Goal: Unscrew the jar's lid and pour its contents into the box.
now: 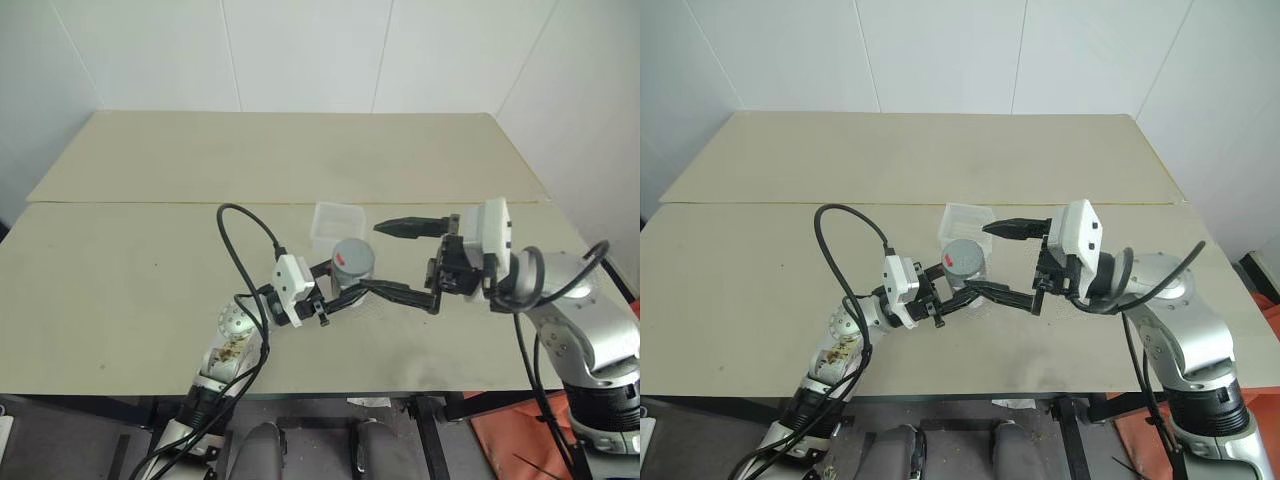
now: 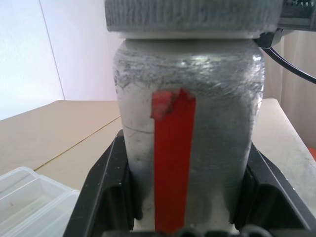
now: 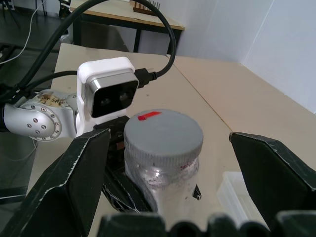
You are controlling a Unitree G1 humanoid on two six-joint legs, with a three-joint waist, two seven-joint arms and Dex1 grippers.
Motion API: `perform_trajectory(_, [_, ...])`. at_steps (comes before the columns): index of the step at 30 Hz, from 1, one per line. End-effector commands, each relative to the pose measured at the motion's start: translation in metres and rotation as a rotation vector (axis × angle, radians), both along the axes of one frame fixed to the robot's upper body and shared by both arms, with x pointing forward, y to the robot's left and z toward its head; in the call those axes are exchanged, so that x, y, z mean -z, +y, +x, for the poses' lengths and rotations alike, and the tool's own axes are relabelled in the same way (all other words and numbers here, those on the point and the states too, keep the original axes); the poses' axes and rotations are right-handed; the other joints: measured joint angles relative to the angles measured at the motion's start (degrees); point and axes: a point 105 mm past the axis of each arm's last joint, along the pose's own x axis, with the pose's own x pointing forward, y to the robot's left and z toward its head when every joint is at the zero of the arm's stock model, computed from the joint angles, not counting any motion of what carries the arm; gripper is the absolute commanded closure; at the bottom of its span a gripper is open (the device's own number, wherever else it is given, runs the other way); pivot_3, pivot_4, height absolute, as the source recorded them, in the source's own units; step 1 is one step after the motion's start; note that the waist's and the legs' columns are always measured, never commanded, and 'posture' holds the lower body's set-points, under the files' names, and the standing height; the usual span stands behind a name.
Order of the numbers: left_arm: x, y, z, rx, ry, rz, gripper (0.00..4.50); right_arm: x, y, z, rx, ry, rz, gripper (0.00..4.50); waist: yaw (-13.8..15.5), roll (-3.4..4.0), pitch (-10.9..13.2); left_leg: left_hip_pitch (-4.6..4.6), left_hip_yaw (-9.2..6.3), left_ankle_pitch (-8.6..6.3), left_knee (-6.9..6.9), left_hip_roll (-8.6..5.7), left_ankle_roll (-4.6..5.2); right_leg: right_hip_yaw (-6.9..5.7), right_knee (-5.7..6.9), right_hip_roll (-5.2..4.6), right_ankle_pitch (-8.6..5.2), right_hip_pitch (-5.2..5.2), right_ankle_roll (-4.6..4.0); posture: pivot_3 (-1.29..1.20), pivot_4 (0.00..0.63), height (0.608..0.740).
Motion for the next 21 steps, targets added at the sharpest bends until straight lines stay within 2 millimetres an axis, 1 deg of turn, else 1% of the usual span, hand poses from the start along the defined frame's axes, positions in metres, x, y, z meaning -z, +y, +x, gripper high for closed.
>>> perform_trajectory(1, [-0.008, -0.004, -0.003, 0.006, -0.051, -0.016, 2.50, -0.009, 0.009, -0.002, -0.009, -0.041, 0.012, 0.01, -0.01, 0.00, 0.00, 0.00, 0.00, 0.00, 0.00, 0.00, 0.00, 0.00, 0.00, 0.00, 0.00, 0.00, 0.00, 0.00, 0.150, 0.740])
perform_trajectory(8, [-0.009, -0.005, -0.004, 0.006, -0.053, -0.018, 2.50, -0.004, 0.019, 0.003, -0.013, -0.035, 0.018, 0.01, -0.02, 0.00, 0.00, 0.01, 0.00, 0.00, 0.00, 0.01, 0.00, -0.01, 0.01, 0.01, 0.00, 0.00, 0.00, 0.00, 0.150, 0.740])
perform_trajectory(16, [-0.007, -0.006, -0.005, 0.008, -0.050, -0.014, 2.50, 0.000, 0.020, 0.006, -0.001, -0.029, 0.012, 0.01, -0.03, 0.00, 0.00, 0.01, 0.00, 0.00, -0.01, 0.01, 0.00, -0.01, 0.01, 0.01, 0.00, 0.00, 0.00, 0.00, 0.150, 0.740])
perform_trajectory(19, [-0.007, -0.006, -0.005, 0.010, -0.052, -0.013, 2.50, 0.000, 0.020, 0.007, 0.009, -0.028, 0.017, 0.59, -0.03, 0.00, 0.00, 0.01, 0.00, 0.00, -0.01, 0.01, 0.00, -0.01, 0.01, 0.01, 0.00, 0.00, 0.00, 0.00, 0.150, 0.740])
perform_trajectory(21, [-0.007, -0.006, -0.005, 0.011, -0.053, -0.012, 2.50, 0.000, 0.020, 0.007, 0.011, -0.030, 0.016, 1.25, -0.04, 0.00, 0.00, 0.02, 0.00, 0.00, -0.01, 0.01, 0.00, -0.01, 0.01, 0.01, 0.00, 0.00, 0.00, 0.00, 0.150, 0.740])
